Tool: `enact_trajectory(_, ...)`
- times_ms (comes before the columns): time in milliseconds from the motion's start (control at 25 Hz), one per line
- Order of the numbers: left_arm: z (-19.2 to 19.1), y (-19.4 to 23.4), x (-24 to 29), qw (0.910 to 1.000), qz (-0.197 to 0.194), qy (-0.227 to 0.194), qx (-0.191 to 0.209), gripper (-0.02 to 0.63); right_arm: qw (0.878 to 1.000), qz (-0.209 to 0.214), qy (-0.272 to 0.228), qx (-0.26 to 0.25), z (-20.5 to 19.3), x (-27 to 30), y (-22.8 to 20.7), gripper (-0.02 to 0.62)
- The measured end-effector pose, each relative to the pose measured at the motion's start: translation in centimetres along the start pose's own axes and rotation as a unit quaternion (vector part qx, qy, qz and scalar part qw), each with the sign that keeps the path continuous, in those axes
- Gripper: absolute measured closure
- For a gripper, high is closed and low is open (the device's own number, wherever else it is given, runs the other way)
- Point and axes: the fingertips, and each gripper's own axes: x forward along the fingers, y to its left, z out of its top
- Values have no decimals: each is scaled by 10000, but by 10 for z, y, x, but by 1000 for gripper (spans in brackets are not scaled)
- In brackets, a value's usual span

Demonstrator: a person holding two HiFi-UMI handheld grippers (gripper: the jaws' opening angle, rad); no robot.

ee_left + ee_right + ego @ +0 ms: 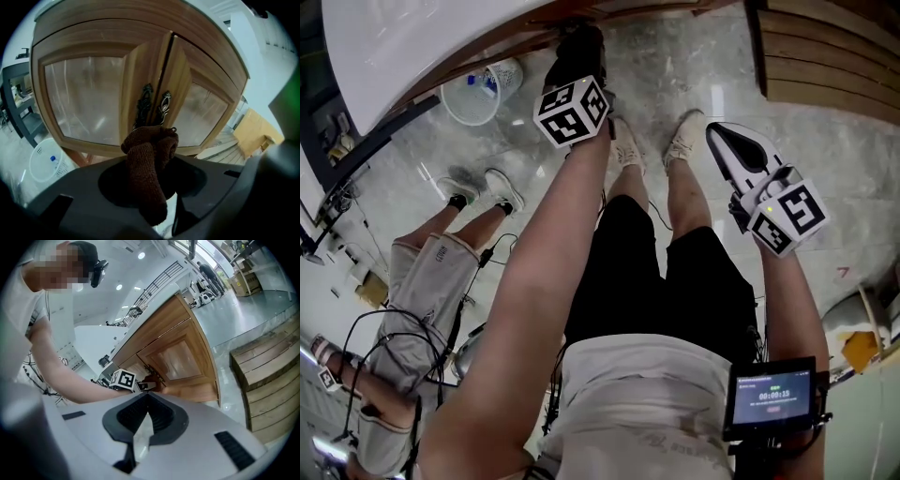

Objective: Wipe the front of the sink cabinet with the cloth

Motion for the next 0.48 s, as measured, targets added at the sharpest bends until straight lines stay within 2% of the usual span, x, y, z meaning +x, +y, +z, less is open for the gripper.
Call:
enact_trajectory(120,-8,18,4,9990,241,59,-365,438,10000,15,-12,-12,1,0,-1,583)
enact_trajectory(200,-12,22,13,9985,323,99,-421,439,10000,1,-24,6,1,1,-7,583)
enact_trajectory(480,-15,-6,38,9988,120,49,-468,439,10000,-60,-53,46,-5,-4,-24,583)
